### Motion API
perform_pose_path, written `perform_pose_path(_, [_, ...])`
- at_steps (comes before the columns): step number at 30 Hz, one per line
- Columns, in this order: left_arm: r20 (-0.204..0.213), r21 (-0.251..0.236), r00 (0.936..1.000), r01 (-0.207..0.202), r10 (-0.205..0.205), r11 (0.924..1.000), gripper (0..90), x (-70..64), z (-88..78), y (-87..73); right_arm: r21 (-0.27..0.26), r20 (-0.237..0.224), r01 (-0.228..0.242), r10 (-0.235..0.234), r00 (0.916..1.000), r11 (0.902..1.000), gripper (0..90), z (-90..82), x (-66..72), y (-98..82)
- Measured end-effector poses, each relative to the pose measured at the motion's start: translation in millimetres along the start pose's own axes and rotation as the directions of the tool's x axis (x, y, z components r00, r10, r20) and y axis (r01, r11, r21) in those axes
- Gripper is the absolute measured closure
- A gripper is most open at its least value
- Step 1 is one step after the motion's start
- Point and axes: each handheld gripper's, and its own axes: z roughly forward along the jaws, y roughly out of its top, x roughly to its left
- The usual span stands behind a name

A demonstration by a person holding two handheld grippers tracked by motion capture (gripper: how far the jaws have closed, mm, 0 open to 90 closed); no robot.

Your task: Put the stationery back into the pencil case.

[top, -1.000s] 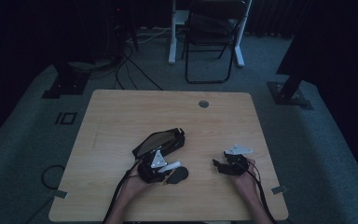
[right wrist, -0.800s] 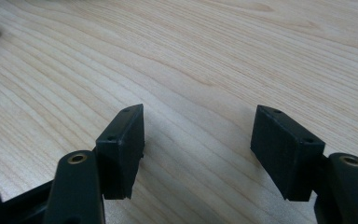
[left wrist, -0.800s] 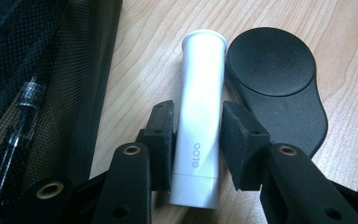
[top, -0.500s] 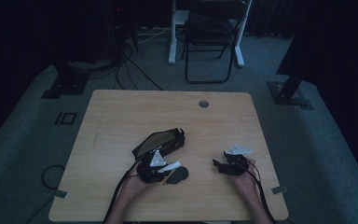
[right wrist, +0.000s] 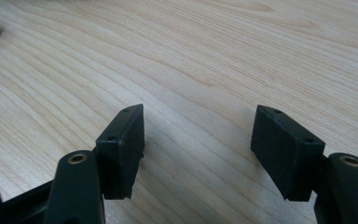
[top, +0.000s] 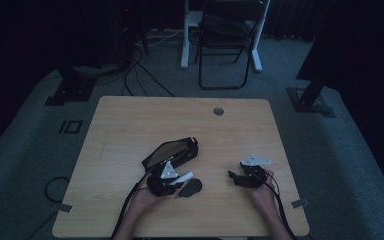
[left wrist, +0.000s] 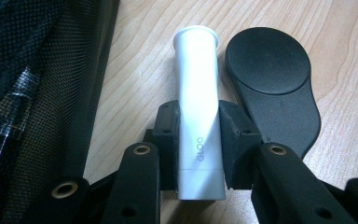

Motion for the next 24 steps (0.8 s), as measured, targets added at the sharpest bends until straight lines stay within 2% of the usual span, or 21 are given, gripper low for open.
perform_pose_path(9, [-0.023, 0.002, 0.9997, -0.002, 0.002, 1.0, 70.9, 0.7, -1.4, -0.7, 0.0, 0.0, -0.001, 0.001, 1.0, 1.0, 34.9, 0.0, 0.0, 0.0])
perform_pose_path(24, [-0.027, 0.0, 0.9995, -0.018, 0.018, 0.9998, 70.8, -0.6, -8.0, 2.4, 0.0, 0.0, -0.001, 0.001, 1.0, 1.0, 34.9, 0.0, 0.1, 0.0])
